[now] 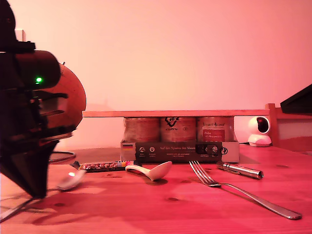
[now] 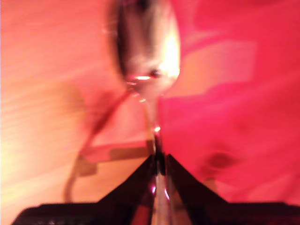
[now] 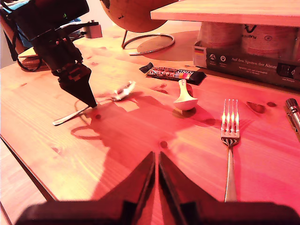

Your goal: Slide the metallic spoon to the right

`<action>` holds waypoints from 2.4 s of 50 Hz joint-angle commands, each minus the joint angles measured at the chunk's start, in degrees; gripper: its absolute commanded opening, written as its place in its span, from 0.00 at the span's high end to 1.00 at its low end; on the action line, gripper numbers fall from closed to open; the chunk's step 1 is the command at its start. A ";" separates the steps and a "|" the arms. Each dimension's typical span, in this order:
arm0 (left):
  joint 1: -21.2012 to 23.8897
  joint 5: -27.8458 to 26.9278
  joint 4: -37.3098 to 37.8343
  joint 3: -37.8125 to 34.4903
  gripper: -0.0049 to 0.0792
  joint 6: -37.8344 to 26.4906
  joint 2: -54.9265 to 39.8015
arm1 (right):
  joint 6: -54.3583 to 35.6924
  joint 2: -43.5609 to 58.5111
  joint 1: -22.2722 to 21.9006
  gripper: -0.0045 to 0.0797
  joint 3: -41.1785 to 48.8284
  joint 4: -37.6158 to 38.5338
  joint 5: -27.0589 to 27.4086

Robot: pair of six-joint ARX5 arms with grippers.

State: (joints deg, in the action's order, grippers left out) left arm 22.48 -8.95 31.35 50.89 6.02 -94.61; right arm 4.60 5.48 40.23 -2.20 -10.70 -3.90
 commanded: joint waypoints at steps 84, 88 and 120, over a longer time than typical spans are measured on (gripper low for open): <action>11.82 5.29 5.46 8.07 0.74 8.74 -2.21 | -0.11 0.35 0.15 0.96 -0.07 0.57 0.00; 11.76 6.97 5.33 8.07 0.74 8.63 -2.21 | -0.13 0.35 0.15 0.96 -0.07 0.57 0.00; 11.85 6.84 2.25 8.07 0.77 9.01 -8.57 | -0.11 0.35 0.15 0.96 -0.07 0.59 0.00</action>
State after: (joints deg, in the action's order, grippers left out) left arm 34.09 -1.91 33.47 60.20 14.74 -102.15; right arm 4.60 5.48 40.23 -2.20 -10.70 -3.90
